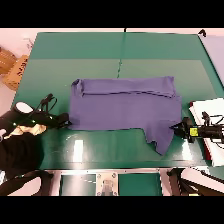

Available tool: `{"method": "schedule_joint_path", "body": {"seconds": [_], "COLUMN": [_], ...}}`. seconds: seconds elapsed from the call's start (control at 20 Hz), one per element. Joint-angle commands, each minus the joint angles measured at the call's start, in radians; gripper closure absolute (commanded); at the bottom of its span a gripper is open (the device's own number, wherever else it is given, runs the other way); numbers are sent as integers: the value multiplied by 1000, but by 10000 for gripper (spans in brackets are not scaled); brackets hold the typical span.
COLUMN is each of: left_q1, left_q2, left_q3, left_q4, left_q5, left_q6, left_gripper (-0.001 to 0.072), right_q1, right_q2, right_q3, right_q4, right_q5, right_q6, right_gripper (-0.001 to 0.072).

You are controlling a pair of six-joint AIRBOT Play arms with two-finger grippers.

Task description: Fold the shirts.

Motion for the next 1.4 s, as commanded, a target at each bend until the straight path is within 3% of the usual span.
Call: {"method": "schedule_joint_path", "body": {"seconds": [0.0,0.05,0.2,0.4,0.55,0.8,0.95,1.35], "left_q1": [1,1,1,1,0,0,0,-27], "left_q2": [1,1,2,2,2,1,-52,-421], "left_q3": [100,110,117,134,172,319,398,756], "left_q4": [99,100,130,298,338,306,284,133], "left_q5": [-88,-104,-160,-295,-296,-277,-259,-154], "left_q6": [-39,-53,-54,-103,-139,-141,-142,-139], "left_gripper": [676,676,676,677,677,679,679,678], "right_q1": [7,7,6,6,8,57,168,342], "right_q2": [14,23,54,106,146,151,127,-242], "right_q3": [46,52,70,80,92,234,334,668], "right_q4": [30,22,-50,-233,-253,-54,42,176], "right_q5": [135,156,175,180,169,148,32,-128], "right_q6": [2,13,90,221,293,273,274,277], "right_gripper": [636,691,694,694,694,694,694,693]}}
